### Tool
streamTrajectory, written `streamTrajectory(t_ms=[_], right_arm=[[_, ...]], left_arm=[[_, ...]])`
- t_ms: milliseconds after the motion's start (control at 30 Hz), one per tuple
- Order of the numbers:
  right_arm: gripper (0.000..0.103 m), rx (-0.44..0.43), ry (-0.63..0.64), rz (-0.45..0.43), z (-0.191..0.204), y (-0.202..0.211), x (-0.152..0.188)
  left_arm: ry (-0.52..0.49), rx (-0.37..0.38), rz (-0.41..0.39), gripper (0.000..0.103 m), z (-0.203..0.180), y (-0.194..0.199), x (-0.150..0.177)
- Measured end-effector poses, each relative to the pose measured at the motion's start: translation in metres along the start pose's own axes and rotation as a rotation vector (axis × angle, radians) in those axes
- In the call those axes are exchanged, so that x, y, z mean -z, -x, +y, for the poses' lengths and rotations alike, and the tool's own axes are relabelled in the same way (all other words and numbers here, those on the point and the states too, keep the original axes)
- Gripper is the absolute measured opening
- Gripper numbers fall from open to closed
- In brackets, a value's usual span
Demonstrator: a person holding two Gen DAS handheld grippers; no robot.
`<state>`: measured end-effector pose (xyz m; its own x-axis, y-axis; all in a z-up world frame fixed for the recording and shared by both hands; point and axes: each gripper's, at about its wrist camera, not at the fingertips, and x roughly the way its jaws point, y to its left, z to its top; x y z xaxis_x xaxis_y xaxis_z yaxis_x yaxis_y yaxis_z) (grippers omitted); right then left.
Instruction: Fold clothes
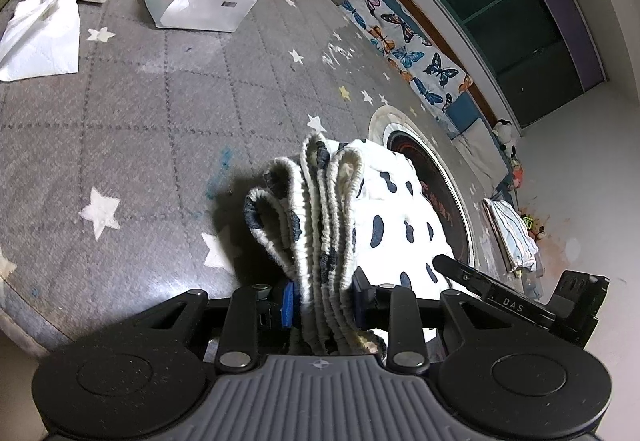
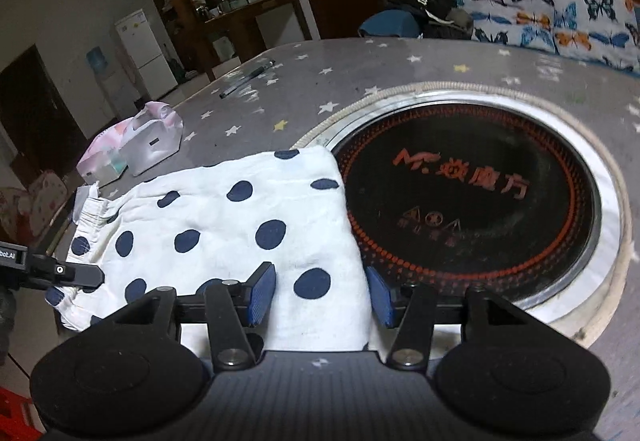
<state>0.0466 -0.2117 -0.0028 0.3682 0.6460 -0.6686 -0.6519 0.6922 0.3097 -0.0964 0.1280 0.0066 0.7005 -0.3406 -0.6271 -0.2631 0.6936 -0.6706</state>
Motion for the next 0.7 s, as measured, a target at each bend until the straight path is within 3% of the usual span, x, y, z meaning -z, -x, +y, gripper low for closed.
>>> streamTrajectory(t_ms=[67,200,300,500,700], right_arm=[[0.047,-0.008,-0.013,-0.006,0.001,0.001,0.002],[0.021,-0.015,-0.030,-0.026,0.003,0.006,0.005],[0.012,-0.006,-0.027,-0.055,0.006,0.014,0.008],[0.007,0.031,-0.031,-0.132,0.001,0.046,0.015],[0.007,0.111,-0.065,-0.186,-0.024,0.085,0.027]], left_arm=[[-0.004,-0.005,0.002,0.031,-0.001,0.000,0.000],[-0.032,-0.033,0.003,0.031,-0.008,0.000,-0.001],[-0.065,-0.050,-0.001,0.031,-0.017,-0.001,-0.002],[-0.132,-0.033,0.008,0.031,-0.043,-0.007,-0.001],[-0.205,0.009,0.071,0.030,-0.081,-0.041,0.001]])
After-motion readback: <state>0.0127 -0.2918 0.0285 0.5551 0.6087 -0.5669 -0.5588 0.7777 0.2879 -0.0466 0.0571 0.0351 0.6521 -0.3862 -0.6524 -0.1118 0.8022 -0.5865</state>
